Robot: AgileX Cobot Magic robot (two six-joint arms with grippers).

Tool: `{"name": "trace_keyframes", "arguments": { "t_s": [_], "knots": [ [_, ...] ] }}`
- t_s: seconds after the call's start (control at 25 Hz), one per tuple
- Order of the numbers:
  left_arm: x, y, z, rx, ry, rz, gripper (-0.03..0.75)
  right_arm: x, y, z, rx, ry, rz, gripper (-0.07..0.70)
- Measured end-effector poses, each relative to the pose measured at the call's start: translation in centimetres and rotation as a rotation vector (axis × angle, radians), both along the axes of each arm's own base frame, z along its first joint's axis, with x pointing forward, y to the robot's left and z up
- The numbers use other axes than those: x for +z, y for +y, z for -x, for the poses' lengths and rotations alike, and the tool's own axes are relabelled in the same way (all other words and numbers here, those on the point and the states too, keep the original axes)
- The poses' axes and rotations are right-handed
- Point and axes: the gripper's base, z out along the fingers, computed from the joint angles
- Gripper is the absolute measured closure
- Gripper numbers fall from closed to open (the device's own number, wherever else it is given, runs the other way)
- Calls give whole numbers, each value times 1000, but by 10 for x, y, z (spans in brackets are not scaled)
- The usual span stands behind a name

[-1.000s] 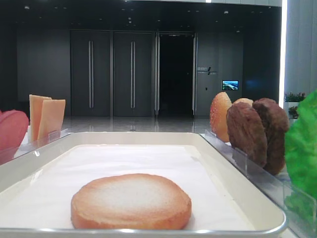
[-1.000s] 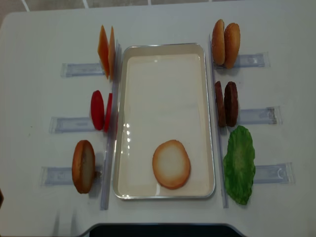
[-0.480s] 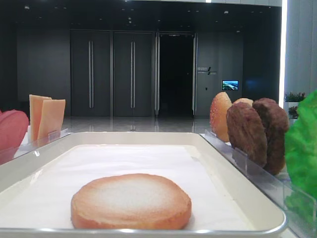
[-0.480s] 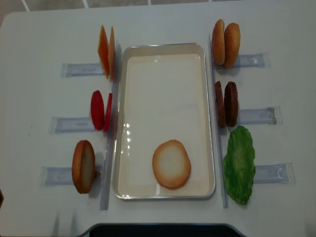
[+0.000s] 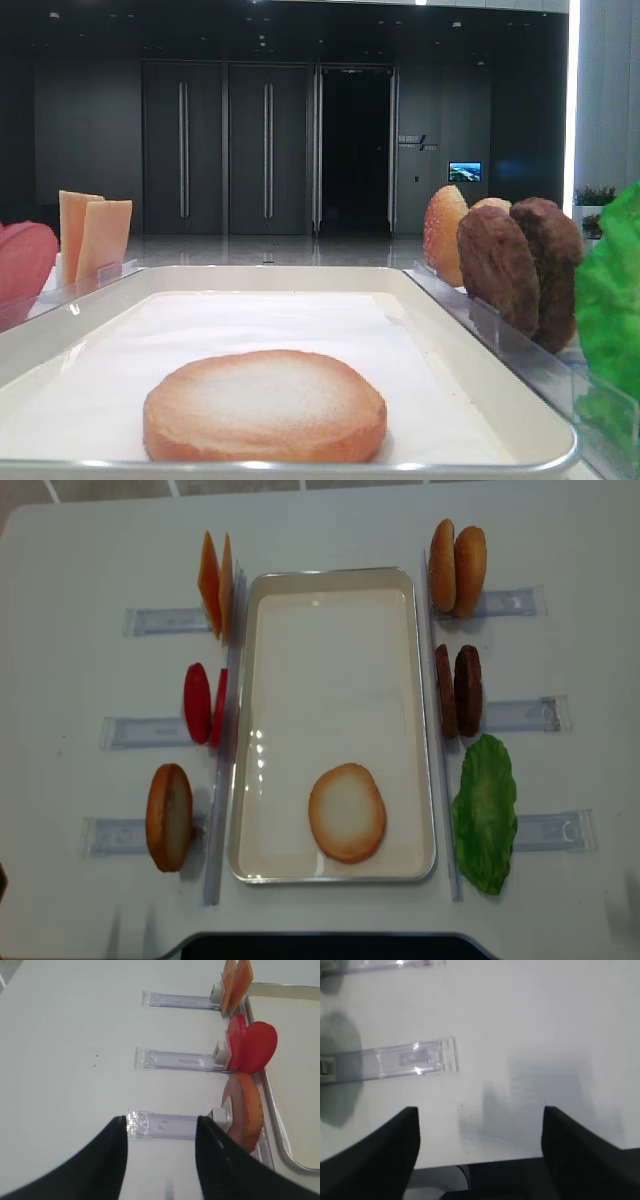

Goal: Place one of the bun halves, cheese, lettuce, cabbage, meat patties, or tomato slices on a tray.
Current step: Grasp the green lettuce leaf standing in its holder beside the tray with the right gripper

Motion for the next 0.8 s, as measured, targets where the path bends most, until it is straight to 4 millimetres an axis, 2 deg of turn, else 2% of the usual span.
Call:
{"name": "trace_keyframes", "arguments": {
  "t_s": [0.2,0.6,0.8],
  "knots": [
    [0,0,0,0,0,0,370,6,-2,-14,26,93,12,117],
    [0,0,0,0,0,0,370,49,-7,-46,-61,76,-19,117],
    [0,0,0,0,0,0,370,52,-6,-67,-62,118,-59,117]
  ]
}}
